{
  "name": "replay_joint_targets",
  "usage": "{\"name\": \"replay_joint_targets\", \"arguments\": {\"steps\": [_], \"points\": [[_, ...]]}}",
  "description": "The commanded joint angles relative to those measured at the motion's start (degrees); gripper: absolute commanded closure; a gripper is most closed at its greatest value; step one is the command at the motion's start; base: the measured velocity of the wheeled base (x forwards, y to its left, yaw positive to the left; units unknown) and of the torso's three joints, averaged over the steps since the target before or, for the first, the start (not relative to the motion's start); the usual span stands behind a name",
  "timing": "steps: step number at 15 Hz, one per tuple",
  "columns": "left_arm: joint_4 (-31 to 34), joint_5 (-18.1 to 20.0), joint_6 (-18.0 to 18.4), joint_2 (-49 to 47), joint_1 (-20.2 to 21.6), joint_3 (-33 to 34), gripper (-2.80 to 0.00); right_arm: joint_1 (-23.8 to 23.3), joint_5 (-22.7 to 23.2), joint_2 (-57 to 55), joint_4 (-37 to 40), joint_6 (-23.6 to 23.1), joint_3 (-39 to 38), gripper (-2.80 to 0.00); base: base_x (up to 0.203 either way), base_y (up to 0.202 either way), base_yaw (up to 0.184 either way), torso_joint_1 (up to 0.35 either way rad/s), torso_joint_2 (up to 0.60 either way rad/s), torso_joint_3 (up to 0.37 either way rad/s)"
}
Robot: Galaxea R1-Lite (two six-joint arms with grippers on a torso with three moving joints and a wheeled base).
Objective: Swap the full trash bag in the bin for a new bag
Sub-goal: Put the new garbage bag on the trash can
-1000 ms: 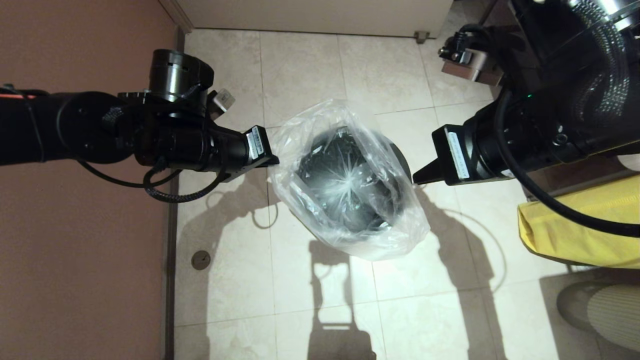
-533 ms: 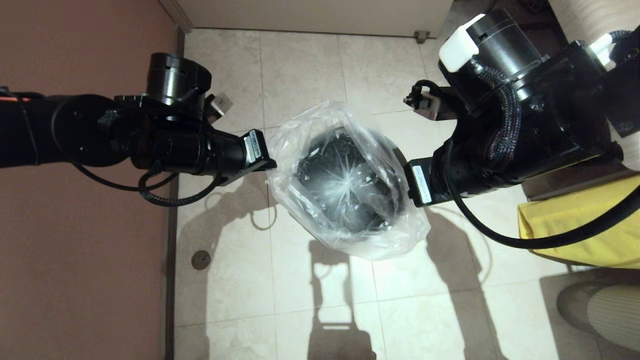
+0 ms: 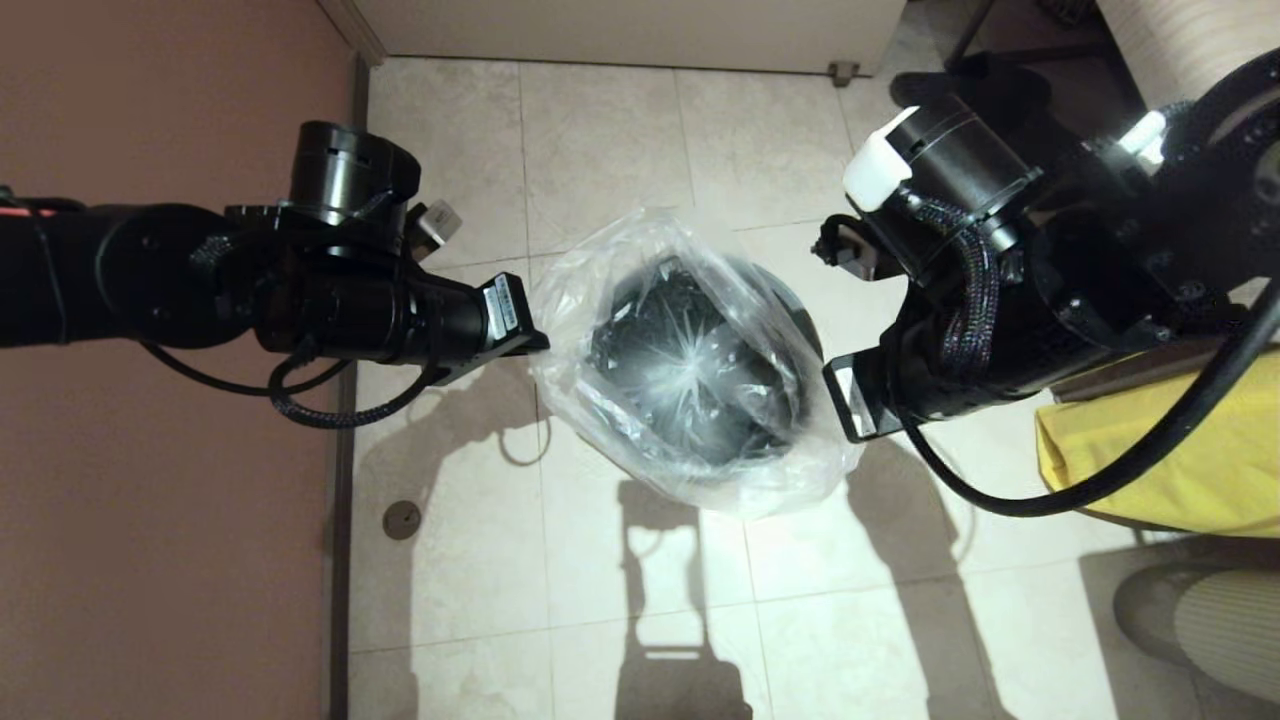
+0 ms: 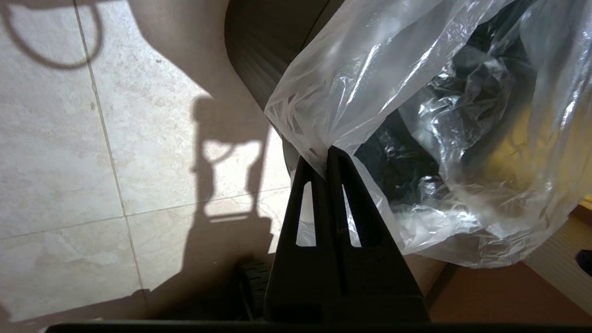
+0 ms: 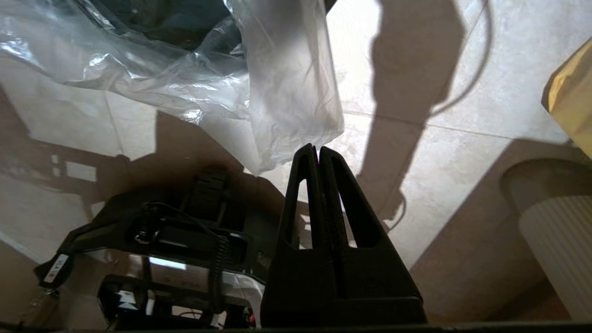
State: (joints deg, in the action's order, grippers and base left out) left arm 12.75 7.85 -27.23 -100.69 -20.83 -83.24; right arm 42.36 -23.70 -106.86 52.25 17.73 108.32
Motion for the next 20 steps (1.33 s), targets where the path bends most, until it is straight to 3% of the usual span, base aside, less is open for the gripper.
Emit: {"name": "replay_joint_targets", "arguments": {"steps": [1, 9, 14, 15, 20], "points": [[0.08, 0.06, -0.19, -0.03, 0.0, 0.42, 0.0, 0.39, 0.14, -0.21, 0.22, 0.2, 0.05, 0.0, 0.0, 0.0, 0.0, 0.0, 0.0, 0.0], [-0.18, 0.06, -0.19, -2.47, -0.08, 0.81, 0.0, 4.72, 4.4, 2.3, 10.68, 0.19, -0.55, 0.0, 0.0, 0.0, 0.0, 0.0, 0.0, 0.0], [-0.36, 0.06, -0.19, -1.07, -0.61, 2.02, 0.0, 4.5, 14.59, 7.79, 10.32, 0.29, -0.46, 0.0, 0.0, 0.0, 0.0, 0.0, 0.0, 0.0], [-0.36, 0.06, -0.19, -0.73, -0.61, 1.76, 0.0, 4.48, 14.95, 7.96, 10.31, 0.29, -0.91, 0.0, 0.0, 0.0, 0.0, 0.0, 0.0, 0.0], [-0.13, -0.03, -0.36, 2.02, -0.61, 1.76, 0.0, 4.44, 16.94, 7.16, -2.27, 0.0, -5.57, 0.0, 0.0, 0.0, 0.0, 0.0, 0.0, 0.0]]}}
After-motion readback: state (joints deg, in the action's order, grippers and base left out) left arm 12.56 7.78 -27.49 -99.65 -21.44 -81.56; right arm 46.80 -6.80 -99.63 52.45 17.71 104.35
